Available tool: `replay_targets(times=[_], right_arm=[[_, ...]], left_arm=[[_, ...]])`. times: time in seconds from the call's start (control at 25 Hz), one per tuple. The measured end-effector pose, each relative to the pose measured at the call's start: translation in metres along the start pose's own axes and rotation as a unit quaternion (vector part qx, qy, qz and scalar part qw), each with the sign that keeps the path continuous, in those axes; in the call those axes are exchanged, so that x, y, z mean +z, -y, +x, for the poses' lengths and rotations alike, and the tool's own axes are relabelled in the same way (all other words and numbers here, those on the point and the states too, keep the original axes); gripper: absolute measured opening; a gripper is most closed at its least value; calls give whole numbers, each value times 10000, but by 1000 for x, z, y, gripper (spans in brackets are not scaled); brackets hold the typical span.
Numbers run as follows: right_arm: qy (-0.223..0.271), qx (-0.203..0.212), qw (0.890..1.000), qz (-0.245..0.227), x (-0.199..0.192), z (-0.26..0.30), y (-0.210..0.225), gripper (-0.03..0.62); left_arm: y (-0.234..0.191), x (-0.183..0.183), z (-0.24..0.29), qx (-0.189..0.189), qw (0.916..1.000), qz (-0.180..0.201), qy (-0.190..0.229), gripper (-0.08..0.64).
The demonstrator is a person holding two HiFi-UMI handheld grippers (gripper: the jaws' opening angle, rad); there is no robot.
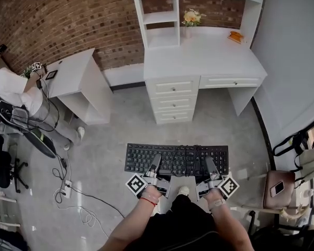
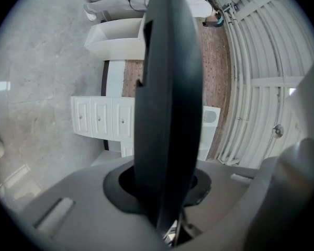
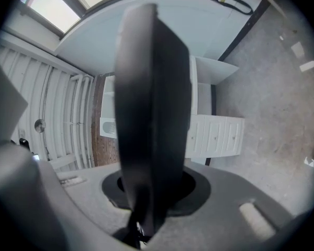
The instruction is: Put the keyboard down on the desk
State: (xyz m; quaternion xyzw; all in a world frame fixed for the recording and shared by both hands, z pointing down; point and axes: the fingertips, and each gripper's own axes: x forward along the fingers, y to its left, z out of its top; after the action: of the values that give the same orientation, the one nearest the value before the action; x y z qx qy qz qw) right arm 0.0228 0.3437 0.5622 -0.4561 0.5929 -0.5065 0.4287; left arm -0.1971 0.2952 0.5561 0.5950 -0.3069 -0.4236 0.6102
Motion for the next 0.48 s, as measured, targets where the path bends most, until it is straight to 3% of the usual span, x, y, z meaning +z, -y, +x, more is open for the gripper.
replay_targets(times=[0.48], right_arm=[[-133, 65, 9999, 52, 57, 58, 11, 74]], left_arm=[[-9, -8, 75, 10, 9999, 97, 124, 77]])
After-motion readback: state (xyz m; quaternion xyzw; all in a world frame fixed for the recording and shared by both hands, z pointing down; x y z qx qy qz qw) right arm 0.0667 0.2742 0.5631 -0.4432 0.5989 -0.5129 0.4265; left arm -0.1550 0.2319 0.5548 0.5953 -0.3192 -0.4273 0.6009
